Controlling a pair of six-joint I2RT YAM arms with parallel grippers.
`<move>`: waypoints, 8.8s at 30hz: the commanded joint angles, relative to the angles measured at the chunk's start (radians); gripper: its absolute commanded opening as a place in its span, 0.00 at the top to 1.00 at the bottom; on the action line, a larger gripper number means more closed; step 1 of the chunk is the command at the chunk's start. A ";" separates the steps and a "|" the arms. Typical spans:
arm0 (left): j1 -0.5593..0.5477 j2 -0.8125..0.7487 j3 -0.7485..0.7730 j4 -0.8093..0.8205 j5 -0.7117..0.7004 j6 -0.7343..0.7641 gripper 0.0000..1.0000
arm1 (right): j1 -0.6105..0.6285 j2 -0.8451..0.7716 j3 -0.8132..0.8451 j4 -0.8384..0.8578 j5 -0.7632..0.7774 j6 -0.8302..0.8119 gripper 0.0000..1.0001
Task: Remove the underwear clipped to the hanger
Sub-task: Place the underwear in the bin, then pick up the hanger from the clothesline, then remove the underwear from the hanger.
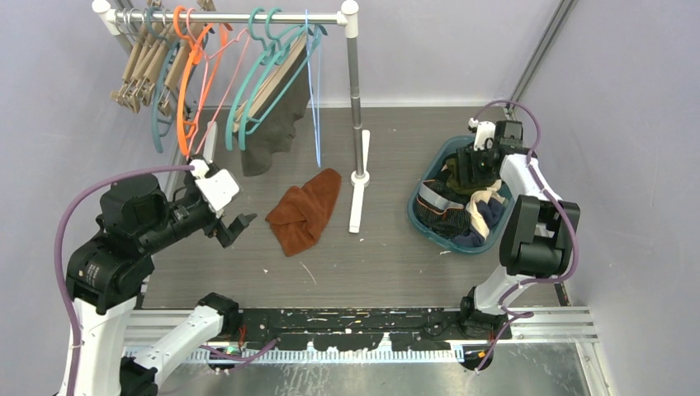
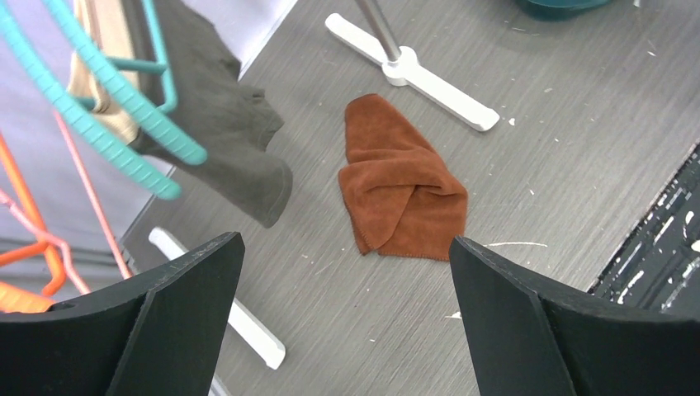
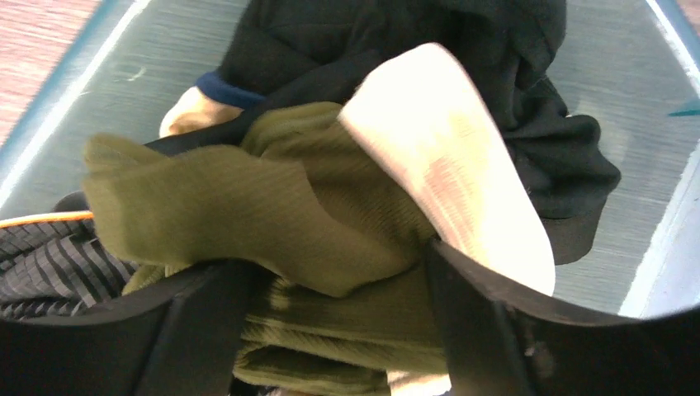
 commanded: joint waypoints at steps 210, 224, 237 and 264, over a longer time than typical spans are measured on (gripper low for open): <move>0.263 -0.031 0.094 -0.197 0.302 -0.111 1.00 | 0.101 -0.612 -0.301 0.142 -0.714 0.002 0.00; 0.264 0.034 -0.137 0.365 0.660 -0.575 1.00 | 0.183 -0.642 -0.294 -0.011 -1.071 -0.189 0.05; 0.263 0.112 -0.077 0.643 0.656 -0.864 1.00 | 0.206 -0.683 -0.382 0.261 -1.145 0.054 0.06; 0.278 0.062 -0.175 0.872 0.703 -1.172 1.00 | 0.380 -0.610 -0.382 0.941 -1.020 0.581 0.19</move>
